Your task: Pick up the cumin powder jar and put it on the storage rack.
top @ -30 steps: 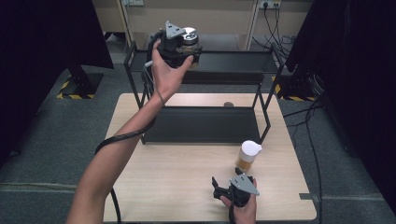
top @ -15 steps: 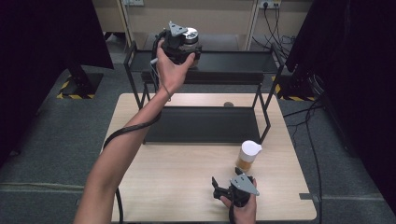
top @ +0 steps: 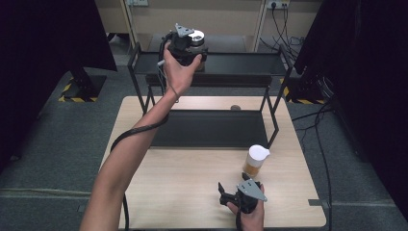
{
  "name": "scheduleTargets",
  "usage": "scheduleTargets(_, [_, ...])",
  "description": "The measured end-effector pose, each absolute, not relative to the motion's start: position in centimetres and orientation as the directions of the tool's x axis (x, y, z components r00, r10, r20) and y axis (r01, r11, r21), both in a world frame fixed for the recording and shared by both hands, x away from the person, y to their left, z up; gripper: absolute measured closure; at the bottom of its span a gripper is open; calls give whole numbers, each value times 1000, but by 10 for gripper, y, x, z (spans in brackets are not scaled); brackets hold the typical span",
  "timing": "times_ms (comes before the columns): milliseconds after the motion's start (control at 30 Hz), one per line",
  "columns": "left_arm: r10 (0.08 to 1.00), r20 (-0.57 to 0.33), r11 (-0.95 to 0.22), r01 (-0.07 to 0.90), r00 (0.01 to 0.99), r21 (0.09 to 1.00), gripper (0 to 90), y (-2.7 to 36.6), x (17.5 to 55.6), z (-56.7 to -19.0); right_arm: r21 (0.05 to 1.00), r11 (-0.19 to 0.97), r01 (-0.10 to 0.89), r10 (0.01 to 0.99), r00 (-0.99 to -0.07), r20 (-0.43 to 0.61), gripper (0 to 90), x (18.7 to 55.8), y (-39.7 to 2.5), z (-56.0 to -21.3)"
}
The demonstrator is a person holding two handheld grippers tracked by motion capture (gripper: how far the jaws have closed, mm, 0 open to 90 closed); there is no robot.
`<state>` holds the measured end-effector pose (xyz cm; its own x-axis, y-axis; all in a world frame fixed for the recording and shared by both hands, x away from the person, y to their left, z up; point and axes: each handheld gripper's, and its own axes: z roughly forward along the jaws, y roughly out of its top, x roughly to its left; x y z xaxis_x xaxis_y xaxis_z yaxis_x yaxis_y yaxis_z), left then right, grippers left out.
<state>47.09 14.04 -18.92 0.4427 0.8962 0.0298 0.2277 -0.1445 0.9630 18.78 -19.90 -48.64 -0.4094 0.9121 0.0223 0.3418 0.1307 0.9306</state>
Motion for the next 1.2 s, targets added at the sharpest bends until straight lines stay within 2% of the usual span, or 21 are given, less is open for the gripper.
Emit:
scheduleTargets(700, [890, 22, -137, 222, 456, 965, 301, 143, 472, -192, 930, 133, 342, 912, -410, 21, 41, 188, -199, -486])
scheduleTargets(733, [891, 21, -135, 220, 454, 966, 263, 142, 472, -193, 930, 133, 342, 911, -412, 21, 40, 188, -199, -486])
scheduleTargets(767, [896, 20, -131, 220, 443, 967, 263, 141, 471, -194, 930, 133, 342, 911, -412, 21, 40, 188, -199, -486])
scheduleTargets(867, [906, 17, -122, 221, 424, 968, 147, 139, 468, -195, 931, 132, 341, 912, -411, 22, 41, 188, -199, -486])
scheduleTargets(900, [908, 20, -121, 215, 419, 969, 75, 140, 465, -197, 930, 132, 342, 911, -411, 21, 40, 188, -199, -486])
scheduleTargets(1067, [910, 35, -123, 190, 412, 974, 14, 139, 458, -201, 930, 133, 341, 912, -411, 21, 40, 188, -199, -486])
scheduleTargets(1200, [916, 35, -110, 165, 400, 980, 5, 141, 452, -202, 931, 135, 339, 912, -410, 16, 40, 187, -198, -487])
